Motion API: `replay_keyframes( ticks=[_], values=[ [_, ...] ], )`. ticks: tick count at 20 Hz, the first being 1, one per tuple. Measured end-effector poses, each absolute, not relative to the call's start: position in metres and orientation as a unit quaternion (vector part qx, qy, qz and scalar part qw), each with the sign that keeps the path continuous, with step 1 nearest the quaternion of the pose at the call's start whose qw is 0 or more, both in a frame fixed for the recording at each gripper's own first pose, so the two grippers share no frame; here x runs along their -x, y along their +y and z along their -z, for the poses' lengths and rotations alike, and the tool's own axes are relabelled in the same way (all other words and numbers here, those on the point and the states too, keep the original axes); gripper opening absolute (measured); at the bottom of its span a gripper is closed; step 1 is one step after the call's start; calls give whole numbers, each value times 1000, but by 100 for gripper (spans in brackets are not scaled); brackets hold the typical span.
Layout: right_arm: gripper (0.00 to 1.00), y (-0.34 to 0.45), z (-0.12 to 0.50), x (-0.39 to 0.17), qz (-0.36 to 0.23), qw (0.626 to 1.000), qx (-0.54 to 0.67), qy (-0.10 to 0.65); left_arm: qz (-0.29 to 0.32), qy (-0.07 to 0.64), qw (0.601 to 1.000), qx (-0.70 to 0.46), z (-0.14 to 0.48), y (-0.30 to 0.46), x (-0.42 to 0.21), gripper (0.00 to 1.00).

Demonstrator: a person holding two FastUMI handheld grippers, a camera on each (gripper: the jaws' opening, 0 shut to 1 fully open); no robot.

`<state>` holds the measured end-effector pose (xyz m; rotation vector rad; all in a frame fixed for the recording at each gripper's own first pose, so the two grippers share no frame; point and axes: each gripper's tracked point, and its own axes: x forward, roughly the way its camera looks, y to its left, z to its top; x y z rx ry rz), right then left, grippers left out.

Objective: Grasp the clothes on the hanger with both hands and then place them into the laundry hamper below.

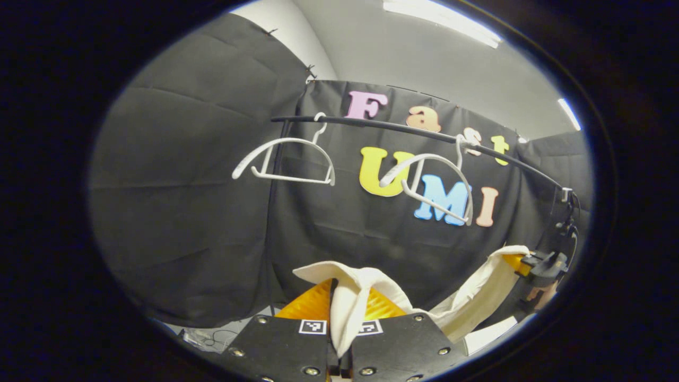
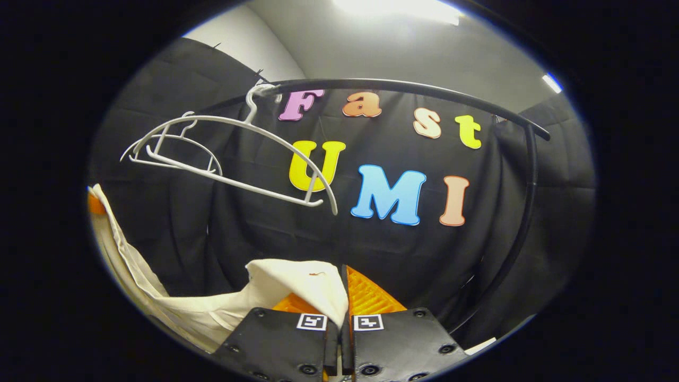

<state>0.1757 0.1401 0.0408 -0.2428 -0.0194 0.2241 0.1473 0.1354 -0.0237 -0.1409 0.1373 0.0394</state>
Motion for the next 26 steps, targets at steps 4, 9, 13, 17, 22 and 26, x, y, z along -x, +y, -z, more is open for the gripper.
replay_keyframes(
  ticks=[4, 9, 13, 17, 22, 26],
  values=[
    [4, 150, -8, -142, -115, 989, 76, 48, 18, 92, 995, 40, 47, 123, -145, 4],
    [5, 148, 38, -105, -102, 989, 26, 105, 53, 132, 990, 16, 91, 110, -144, 4],
    [5, 149, 69, -86, -95, 985, 10, 143, 68, 161, 985, 5, 117, 101, -131, 4],
    [5, 147, 93, -85, -87, 982, 10, 168, 89, 180, 979, 10, 139, 78, -142, 4],
    [5, 138, 127, -79, -72, 974, 2, 213, 113, 209, 971, 13, 181, 59, -137, 5],
    [5, 135, 145, -71, -65, 968, -8, 242, 124, 232, 965, 12, 209, 48, -132, 5]
  ],
)
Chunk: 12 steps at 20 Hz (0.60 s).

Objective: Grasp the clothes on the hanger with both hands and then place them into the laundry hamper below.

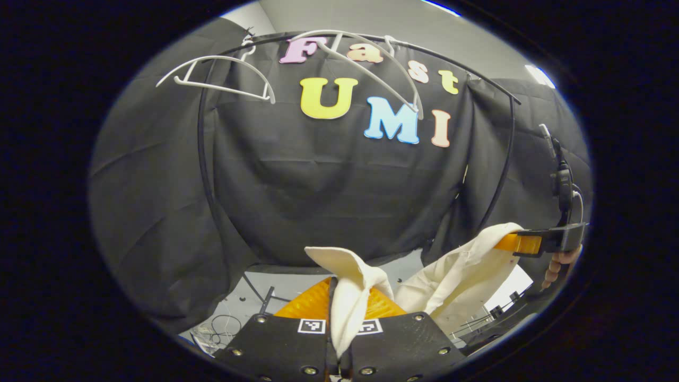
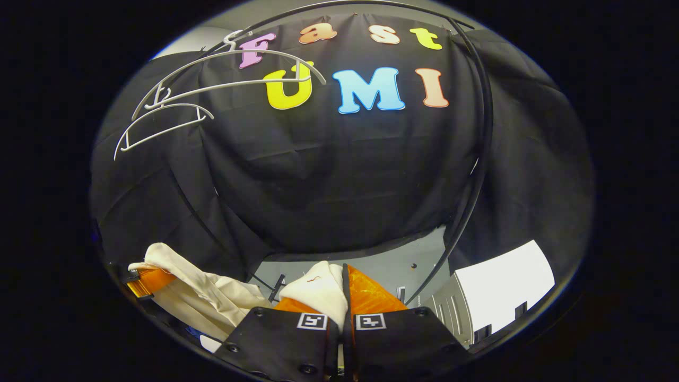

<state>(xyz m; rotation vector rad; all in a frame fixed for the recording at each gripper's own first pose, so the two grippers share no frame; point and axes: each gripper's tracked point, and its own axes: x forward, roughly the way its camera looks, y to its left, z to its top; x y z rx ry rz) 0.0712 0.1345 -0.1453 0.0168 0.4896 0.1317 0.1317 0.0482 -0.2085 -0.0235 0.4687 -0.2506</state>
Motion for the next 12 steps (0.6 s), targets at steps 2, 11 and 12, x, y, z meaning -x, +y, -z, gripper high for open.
replay_keyframes(
  ticks=[2, 11, 12],
  values=[
    [5, 134, 155, -70, -61, 963, -15, 261, 123, 245, 962, 1, 222, 46, -131, 5],
    [5, 127, 193, -70, -73, 944, -17, 321, 89, 280, 956, -24, 244, 57, -136, 5],
    [8, 127, 195, -71, -74, 943, -14, 324, 87, 284, 954, -26, 245, 57, -135, 5]
  ],
)
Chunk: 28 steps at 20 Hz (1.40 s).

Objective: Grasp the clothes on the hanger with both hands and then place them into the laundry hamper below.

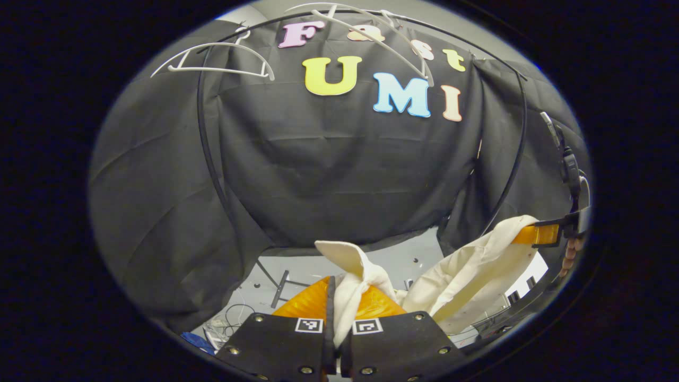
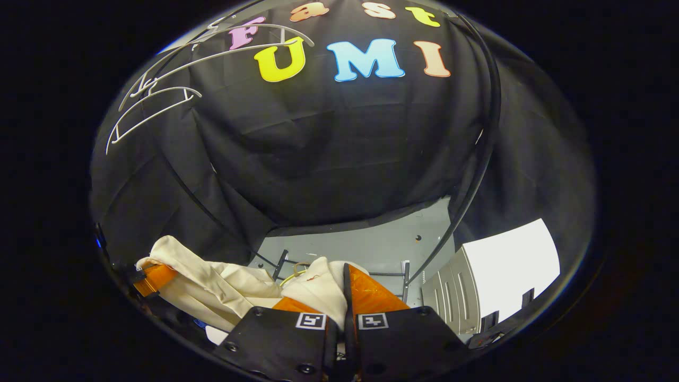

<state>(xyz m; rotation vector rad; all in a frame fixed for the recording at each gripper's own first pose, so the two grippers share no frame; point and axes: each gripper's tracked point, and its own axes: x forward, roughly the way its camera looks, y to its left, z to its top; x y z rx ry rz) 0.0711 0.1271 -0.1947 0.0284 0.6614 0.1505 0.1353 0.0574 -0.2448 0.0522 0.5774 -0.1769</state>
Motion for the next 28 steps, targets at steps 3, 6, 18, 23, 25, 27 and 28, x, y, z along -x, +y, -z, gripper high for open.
replay_keyframes(
  ticks=[3, 6, 18, 23, 25, 27, 28],
  values=[
    [8, 137, 208, -67, -91, 935, -15, 342, 78, 299, 951, -20, 248, 58, -135, 5],
    [12, 141, 222, -64, -95, 927, -14, 362, 75, 312, 947, -9, 254, 58, -130, 5],
    [71, 148, 231, -38, -103, 905, -7, 413, 96, 397, 912, 26, 284, 55, -107, 51],
    [98, 118, 223, -32, -78, 914, 16, 399, 69, 405, 910, 59, 307, 64, -90, 97],
    [98, 109, 219, -37, -73, 919, 15, 388, 60, 407, 910, 45, 304, 69, -86, 94],
    [98, 103, 212, -44, -77, 925, 15, 371, 50, 401, 914, 29, 292, 72, -85, 95],
    [98, 99, 206, -50, -80, 929, 19, 360, 45, 394, 917, 23, 283, 72, -87, 96]
  ],
)
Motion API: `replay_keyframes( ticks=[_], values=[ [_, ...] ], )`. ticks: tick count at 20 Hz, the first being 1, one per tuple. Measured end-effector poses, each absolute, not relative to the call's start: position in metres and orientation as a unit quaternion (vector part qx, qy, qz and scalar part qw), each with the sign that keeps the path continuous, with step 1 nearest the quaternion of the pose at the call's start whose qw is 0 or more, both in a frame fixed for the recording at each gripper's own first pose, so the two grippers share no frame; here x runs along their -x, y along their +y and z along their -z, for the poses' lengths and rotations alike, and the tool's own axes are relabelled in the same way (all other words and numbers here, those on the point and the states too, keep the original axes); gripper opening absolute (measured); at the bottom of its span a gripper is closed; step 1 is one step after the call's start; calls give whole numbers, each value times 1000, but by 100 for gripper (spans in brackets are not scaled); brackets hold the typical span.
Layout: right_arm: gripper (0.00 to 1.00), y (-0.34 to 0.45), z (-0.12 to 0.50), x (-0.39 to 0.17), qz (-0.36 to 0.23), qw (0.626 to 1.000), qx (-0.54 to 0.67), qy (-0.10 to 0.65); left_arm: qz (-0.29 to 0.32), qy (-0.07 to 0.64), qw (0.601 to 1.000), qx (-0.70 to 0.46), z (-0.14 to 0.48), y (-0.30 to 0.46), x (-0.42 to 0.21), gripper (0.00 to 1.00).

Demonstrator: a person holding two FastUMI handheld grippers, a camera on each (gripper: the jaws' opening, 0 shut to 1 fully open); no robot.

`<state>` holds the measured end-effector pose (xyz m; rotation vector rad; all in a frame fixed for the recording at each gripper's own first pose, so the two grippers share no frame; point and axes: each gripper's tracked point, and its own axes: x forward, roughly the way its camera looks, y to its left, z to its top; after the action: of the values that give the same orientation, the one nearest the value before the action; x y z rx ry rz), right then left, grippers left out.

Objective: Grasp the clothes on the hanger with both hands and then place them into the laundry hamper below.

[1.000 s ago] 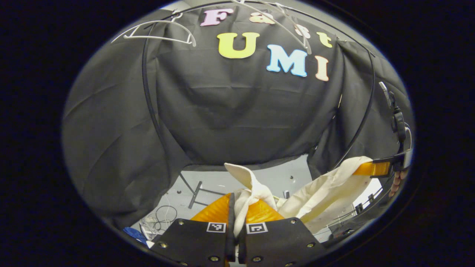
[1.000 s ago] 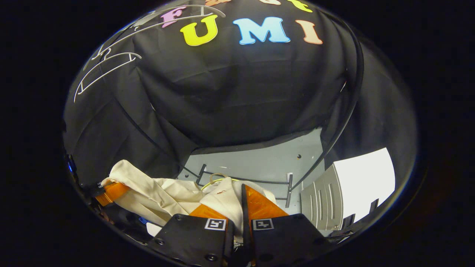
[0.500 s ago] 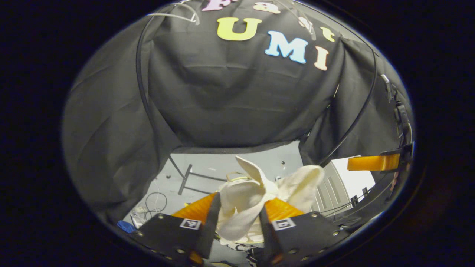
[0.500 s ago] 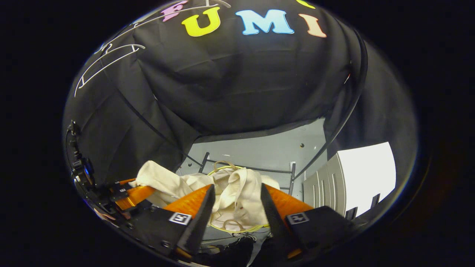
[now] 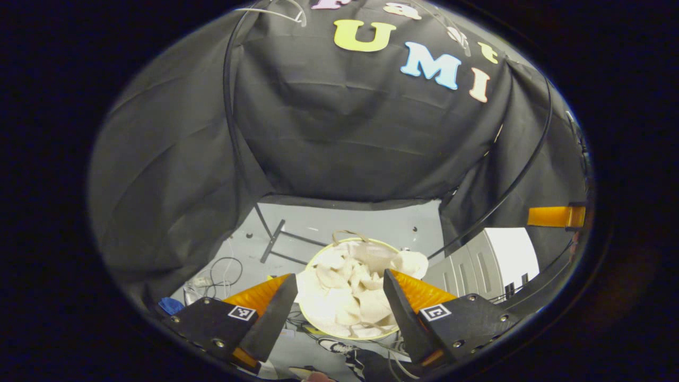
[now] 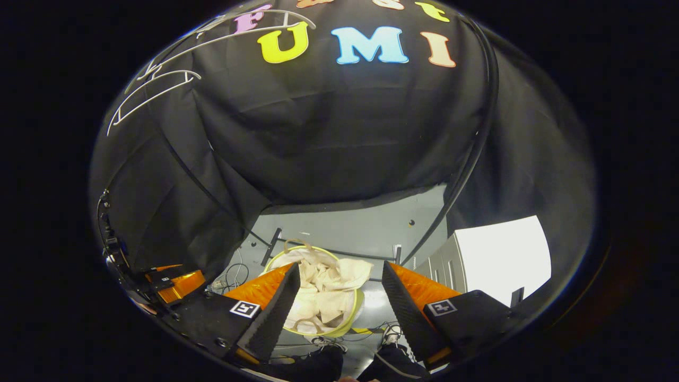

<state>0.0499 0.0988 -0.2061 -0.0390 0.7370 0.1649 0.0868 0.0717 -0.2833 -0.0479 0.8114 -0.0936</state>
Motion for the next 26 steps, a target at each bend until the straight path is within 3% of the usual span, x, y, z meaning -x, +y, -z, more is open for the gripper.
replay_keyframes(
  ticks=[10, 15, 22, 24, 26],
  values=[
    [98, 16, 160, -84, -140, 950, 27, 277, -83, 320, 944, 10, 202, 13, -71, 97],
    [99, -41, 122, -95, -139, 968, 48, 202, -124, 242, 962, 6, 144, -40, -74, 96],
    [92, -93, 53, -100, -79, 992, 19, 98, -87, 99, 991, -3, 3, -115, -85, 94],
    [98, -103, 34, -100, -53, 996, 15, 66, -68, 72, 995, -8, -26, -126, -87, 94],
    [92, -105, 17, -96, -36, 998, 14, 43, -51, 39, 998, -11, -54, -128, -88, 94]
  ],
)
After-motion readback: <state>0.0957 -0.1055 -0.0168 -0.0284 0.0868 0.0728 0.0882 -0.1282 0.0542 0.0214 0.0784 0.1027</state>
